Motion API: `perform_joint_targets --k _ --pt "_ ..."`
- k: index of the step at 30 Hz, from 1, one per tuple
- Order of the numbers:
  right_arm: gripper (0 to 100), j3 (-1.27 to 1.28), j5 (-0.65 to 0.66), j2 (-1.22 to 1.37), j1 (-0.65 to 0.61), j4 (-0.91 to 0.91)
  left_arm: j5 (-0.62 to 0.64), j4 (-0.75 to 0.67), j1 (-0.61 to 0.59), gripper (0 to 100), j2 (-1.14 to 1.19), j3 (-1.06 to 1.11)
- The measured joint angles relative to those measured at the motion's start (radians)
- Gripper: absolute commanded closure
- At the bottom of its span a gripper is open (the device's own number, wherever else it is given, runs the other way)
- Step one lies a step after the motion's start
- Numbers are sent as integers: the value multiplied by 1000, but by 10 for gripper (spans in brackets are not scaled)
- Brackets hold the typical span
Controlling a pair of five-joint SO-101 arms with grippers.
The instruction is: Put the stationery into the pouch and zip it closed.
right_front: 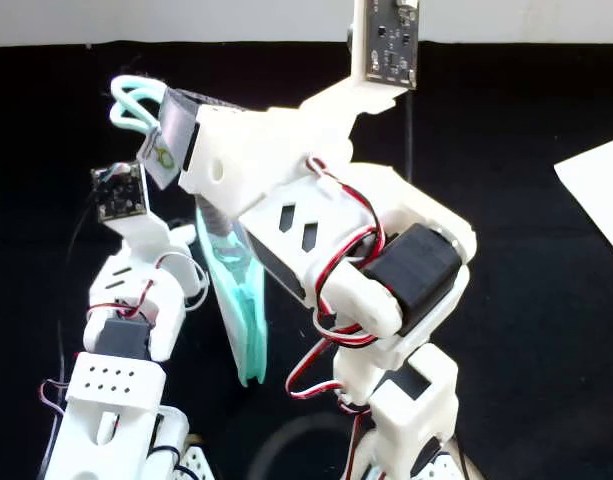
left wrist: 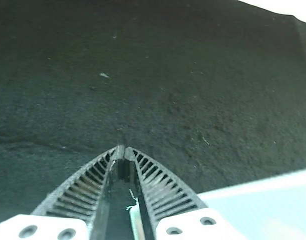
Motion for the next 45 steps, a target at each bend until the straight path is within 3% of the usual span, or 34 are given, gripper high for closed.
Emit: perform_joint_targets --k 8,16,20,27,30,34,42,45 --pt "992 0 0 0 0 -3 0 186 -44 990 0 -153" --pt "992 0 0 0 0 -3 0 442 -239 907 0 -448" --pt "992 0 0 0 0 -3 0 674 -290 852 0 -644" --pt "992 0 0 0 0 -3 -2 1214 -298 748 -8 -1091" --pt "992 0 0 0 0 -3 0 1332 -293 745 -15 -1204" --pt "992 0 0 0 0 -3 20 1355 -193 745 -12 -1229" --pt "992 0 0 0 -3 -3 146 1359 198 746 -14 -1211" --pt "992 0 0 0 -2 -3 150 1359 239 745 -12 -1197"
